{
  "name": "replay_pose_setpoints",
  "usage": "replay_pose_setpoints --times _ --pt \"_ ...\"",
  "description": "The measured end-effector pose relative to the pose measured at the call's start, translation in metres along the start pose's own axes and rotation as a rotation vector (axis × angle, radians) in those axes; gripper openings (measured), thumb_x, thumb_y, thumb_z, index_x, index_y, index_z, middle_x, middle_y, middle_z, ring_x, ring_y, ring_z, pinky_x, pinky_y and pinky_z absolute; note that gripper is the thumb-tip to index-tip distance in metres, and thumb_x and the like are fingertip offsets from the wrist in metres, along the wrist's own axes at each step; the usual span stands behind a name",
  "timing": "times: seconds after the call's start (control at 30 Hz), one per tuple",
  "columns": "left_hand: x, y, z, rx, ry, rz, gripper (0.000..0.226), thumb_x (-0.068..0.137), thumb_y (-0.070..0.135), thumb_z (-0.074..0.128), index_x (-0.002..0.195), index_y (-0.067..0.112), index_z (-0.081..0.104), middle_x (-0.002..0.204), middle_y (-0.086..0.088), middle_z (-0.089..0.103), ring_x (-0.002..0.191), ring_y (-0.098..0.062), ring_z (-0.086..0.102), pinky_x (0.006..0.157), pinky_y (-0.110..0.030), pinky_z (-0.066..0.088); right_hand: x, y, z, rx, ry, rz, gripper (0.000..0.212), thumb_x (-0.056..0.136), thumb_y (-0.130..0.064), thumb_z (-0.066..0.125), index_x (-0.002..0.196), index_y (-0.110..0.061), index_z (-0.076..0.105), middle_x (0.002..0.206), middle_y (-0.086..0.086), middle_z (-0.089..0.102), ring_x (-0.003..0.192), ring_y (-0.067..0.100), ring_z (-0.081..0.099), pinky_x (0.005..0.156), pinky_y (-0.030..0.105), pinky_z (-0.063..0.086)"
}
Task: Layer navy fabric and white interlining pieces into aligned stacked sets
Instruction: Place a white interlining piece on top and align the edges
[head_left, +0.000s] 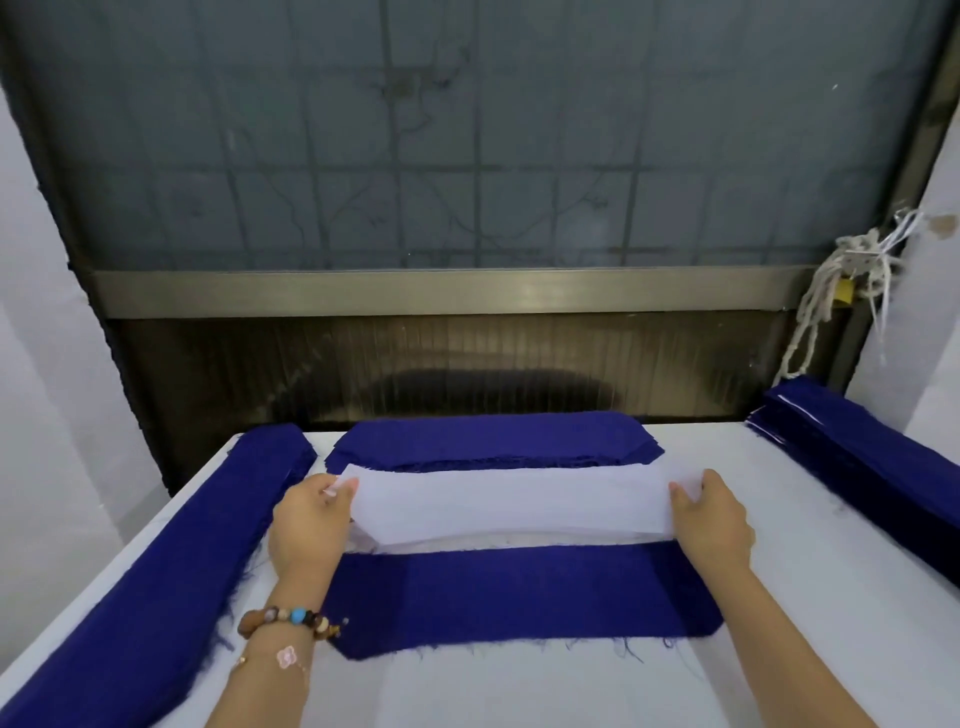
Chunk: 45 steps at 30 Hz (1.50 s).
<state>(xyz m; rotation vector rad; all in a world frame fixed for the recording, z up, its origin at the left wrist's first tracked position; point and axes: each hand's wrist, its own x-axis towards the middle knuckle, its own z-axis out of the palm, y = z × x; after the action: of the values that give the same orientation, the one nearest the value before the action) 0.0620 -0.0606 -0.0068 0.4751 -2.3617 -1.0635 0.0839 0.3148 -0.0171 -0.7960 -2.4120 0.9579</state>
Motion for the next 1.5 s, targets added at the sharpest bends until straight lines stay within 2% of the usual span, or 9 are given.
replay_pose_setpoints --times 0.07,0.17,0.37,0.7,0.8,0.97,1.13,1.37,1.5 --pt "-0.003 -0.006 -0.009 0.021 -0.063 0.032 0.023 0.093 0.032 0.061 0.091 0.009 0.064 0.086 -0.008 0.068 0.074 -0.017 0.053 0.064 -0.031 0.037 -0.006 0.010 -0.008 -0.017 -0.012 -0.044 0.027 0.098 -0.030 0.047 0.109 -0.006 0.050 0.107 0.014 0.060 0.096 0.035 0.054 0.091 0.044 0.038" --pt "-0.010 -0.015 -0.022 0.010 -0.139 0.082 0.032 0.093 0.031 0.060 0.077 0.004 0.058 0.068 -0.005 0.064 0.065 -0.016 0.058 0.057 -0.031 0.040 -0.015 0.022 -0.019 -0.025 -0.032 -0.073 0.023 0.097 -0.030 0.047 0.085 -0.012 0.040 0.080 0.005 0.053 0.077 0.028 0.049 0.080 0.041 0.041" --pt "-0.034 -0.038 -0.031 0.015 -0.191 0.167 0.039 0.095 0.022 0.056 0.064 0.011 0.037 0.059 -0.005 0.037 0.057 -0.017 0.034 0.054 -0.033 0.028 -0.040 0.040 -0.025 -0.029 -0.082 -0.144 0.019 0.096 -0.026 0.047 0.086 -0.012 0.038 0.072 -0.001 0.047 0.072 0.026 0.047 0.076 0.038 0.037" --pt "-0.043 -0.052 -0.031 0.127 -0.245 0.133 0.027 0.094 0.024 0.054 0.077 0.004 0.052 0.061 -0.007 0.048 0.057 -0.019 0.044 0.058 -0.035 0.041 -0.044 0.043 -0.028 -0.169 -0.127 -0.150 0.012 0.091 -0.027 0.050 0.091 -0.016 0.044 0.073 0.000 0.055 0.074 0.026 0.051 0.071 0.033 0.032" --pt "-0.044 -0.051 -0.034 0.133 -0.255 0.117 0.018 0.095 0.031 0.054 0.088 0.014 0.055 0.070 -0.004 0.057 0.067 -0.023 0.057 0.063 -0.034 0.045 -0.042 0.044 -0.027 -0.182 -0.120 -0.151 0.014 0.093 -0.031 0.049 0.100 -0.018 0.046 0.080 0.001 0.058 0.077 0.026 0.050 0.073 0.033 0.034" --pt "-0.041 -0.049 -0.037 -0.080 -0.236 0.100 0.011 0.095 0.023 0.059 0.095 0.013 0.061 0.082 -0.008 0.067 0.078 -0.026 0.062 0.070 -0.035 0.047 -0.041 0.047 -0.027 -0.123 -0.099 -0.148 0.014 0.097 -0.028 0.048 0.100 -0.015 0.051 0.079 0.003 0.055 0.078 0.028 0.049 0.079 0.037 0.037" --pt "-0.035 -0.051 -0.045 -0.324 -0.243 -0.059 0.011 0.090 0.023 0.066 0.081 0.019 0.069 0.063 -0.002 0.067 0.067 -0.020 0.062 0.060 -0.030 0.044 -0.040 0.048 -0.026 -0.097 -0.103 -0.149 0.012 0.097 -0.028 0.048 0.096 -0.016 0.051 0.075 0.002 0.057 0.077 0.029 0.050 0.077 0.036 0.036" --pt "-0.040 -0.055 -0.042 0.098 -0.233 0.086 0.010 0.091 0.021 0.062 0.081 0.020 0.058 0.065 -0.001 0.057 0.061 -0.018 0.054 0.054 -0.028 0.041 -0.041 0.050 -0.025 -0.117 -0.090 -0.134 0.007 0.092 -0.025 0.053 0.091 -0.018 0.052 0.072 0.002 0.059 0.076 0.028 0.053 0.076 0.036 0.040" --pt "-0.042 -0.053 -0.042 0.079 -0.248 0.077 0.015 0.091 0.019 0.063 0.100 0.019 0.052 0.070 -0.008 0.061 0.067 -0.022 0.060 0.061 -0.032 0.048 -0.040 0.050 -0.024 -0.149 -0.075 -0.168 0.003 0.095 -0.022 0.051 0.093 -0.019 0.051 0.065 -0.001 0.053 0.072 0.025 0.053 0.074 0.036 0.040"
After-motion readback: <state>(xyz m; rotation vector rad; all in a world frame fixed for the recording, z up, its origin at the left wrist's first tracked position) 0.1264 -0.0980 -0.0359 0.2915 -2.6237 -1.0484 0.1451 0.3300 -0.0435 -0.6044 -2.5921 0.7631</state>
